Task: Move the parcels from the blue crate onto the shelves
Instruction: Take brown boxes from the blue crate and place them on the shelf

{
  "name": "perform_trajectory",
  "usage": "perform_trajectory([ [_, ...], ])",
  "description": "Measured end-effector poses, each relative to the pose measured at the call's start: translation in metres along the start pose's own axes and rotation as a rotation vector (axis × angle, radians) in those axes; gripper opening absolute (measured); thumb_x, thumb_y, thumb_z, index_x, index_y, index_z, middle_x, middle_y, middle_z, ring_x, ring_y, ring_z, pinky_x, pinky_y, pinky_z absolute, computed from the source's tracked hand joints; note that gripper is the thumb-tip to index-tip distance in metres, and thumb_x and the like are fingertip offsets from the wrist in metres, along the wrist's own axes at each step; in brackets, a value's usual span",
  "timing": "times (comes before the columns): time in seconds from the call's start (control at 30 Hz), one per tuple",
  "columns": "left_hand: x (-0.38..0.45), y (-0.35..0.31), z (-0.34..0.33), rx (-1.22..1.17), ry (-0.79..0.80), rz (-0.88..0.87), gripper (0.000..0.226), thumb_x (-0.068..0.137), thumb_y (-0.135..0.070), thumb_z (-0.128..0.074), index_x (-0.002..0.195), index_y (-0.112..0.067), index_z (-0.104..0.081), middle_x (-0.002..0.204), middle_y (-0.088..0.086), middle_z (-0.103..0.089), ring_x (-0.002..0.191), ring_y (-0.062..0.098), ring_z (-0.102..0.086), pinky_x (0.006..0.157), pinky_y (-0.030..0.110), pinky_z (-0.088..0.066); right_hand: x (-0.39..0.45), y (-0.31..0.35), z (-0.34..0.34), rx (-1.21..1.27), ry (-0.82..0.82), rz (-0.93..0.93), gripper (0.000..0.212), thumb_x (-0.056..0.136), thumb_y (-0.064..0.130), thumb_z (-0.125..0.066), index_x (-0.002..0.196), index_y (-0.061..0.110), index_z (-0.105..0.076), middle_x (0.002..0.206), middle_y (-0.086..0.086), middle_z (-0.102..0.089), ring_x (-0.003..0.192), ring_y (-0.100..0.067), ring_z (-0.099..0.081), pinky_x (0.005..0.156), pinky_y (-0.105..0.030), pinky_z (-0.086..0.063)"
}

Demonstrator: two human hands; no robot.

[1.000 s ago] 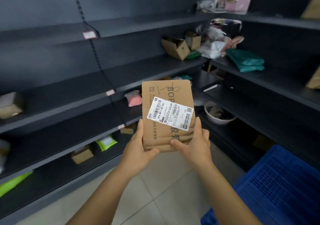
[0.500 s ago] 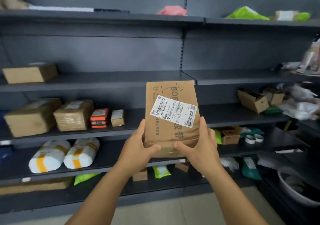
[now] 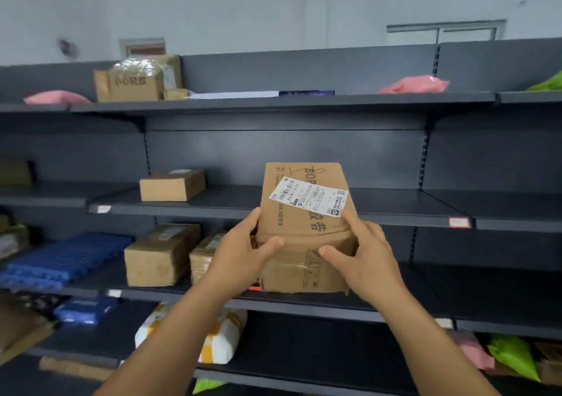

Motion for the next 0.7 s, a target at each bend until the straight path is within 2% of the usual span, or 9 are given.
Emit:
perform_trajectory([
  [0.13, 0.058, 0.019, 0.029, 0.055, -0.030, 0.013, 0.040, 0.090, -0.024, -0.064, 0.093, -0.053, -0.037, 0.088, -0.034, -0.052, 0.083, -0.013, -0.054, 0.064, 0.007, -0.043, 0.066, 0.015, -0.035, -0.014, 0.016, 0.050, 0.067, 0.086, 0.037, -0.065, 0.144, 0.042, -0.032, 0.139, 0.011, -0.035, 0.126, -0.017, -0.038, 0.103, -0.039, -0.041],
  [0.2, 0.087, 0.033, 0.044, 0.089, -0.057, 0.022, 0.040, 0.087, -0.024, -0.068, 0.091, -0.052, -0.040, 0.093, -0.030, -0.057, 0.087, -0.009, -0.056, 0.070, 0.009, -0.045, 0.099, 0.024, -0.053, -0.035, 0.027, 0.082, 0.064, 0.087, 0.035, -0.065, 0.143, 0.042, -0.034, 0.140, 0.009, -0.037, 0.125, -0.017, -0.040, 0.102, -0.037, -0.041],
  [0.27, 0.112, 0.046, 0.059, 0.128, -0.081, 0.026, 0.041, 0.084, -0.024, -0.071, 0.102, -0.048, -0.044, 0.095, -0.028, -0.057, 0.089, -0.007, -0.056, 0.073, 0.013, -0.047, 0.129, 0.033, -0.073, -0.058, 0.041, 0.117, 0.062, 0.087, 0.033, -0.064, 0.142, 0.043, -0.036, 0.139, 0.007, -0.039, 0.123, -0.016, -0.042, 0.098, -0.034, -0.042],
  [0.33, 0.134, 0.058, 0.075, 0.171, -0.108, 0.028, 0.045, 0.083, -0.023, -0.072, 0.119, -0.035, -0.047, 0.087, -0.031, -0.049, 0.081, -0.011, -0.050, 0.066, 0.007, -0.040, 0.157, 0.043, -0.094, -0.085, 0.058, 0.143, 0.061, 0.087, 0.034, -0.064, 0.141, 0.043, -0.036, 0.138, 0.006, -0.041, 0.121, -0.016, -0.044, 0.093, -0.032, -0.042],
  [0.4, 0.154, 0.073, 0.090, 0.195, -0.141, 0.047, 0.053, 0.082, -0.022, -0.073, 0.129, -0.025, -0.049, 0.085, -0.029, -0.047, 0.079, -0.009, -0.049, 0.065, 0.008, -0.037, 0.180, 0.053, -0.114, -0.088, 0.077, 0.159, 0.060, 0.088, 0.033, -0.065, 0.141, 0.042, -0.038, 0.138, 0.006, -0.042, 0.120, -0.017, -0.046, 0.093, -0.032, -0.042],
  [0.6, 0.213, 0.120, 0.123, 0.322, -0.190, 0.081, 0.057, 0.078, -0.022, -0.076, 0.130, -0.020, -0.052, 0.102, -0.012, -0.059, 0.091, 0.009, -0.056, 0.078, 0.024, -0.048, 0.238, 0.075, -0.173, -0.126, 0.125, 0.184, 0.061, 0.086, 0.026, -0.066, 0.140, 0.039, -0.039, 0.133, 0.003, -0.044, 0.112, -0.016, -0.049, 0.089, -0.031, -0.044],
  [0.7, 0.248, 0.148, 0.133, 0.398, -0.180, 0.078, 0.058, 0.078, -0.024, -0.075, 0.132, -0.021, -0.053, 0.113, -0.003, -0.062, 0.094, 0.013, -0.058, 0.078, 0.025, -0.049, 0.264, 0.077, -0.202, -0.183, 0.147, 0.167, 0.063, 0.085, 0.024, -0.066, 0.141, 0.038, -0.038, 0.133, 0.001, -0.045, 0.112, -0.018, -0.050, 0.089, -0.030, -0.043],
])
Point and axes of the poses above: each hand's wrist, its own x-axis towards the middle knuckle, its own z-axis out of the back of the hand, y = z × x, the point moved 9 cm from there along x, towards the middle knuckle
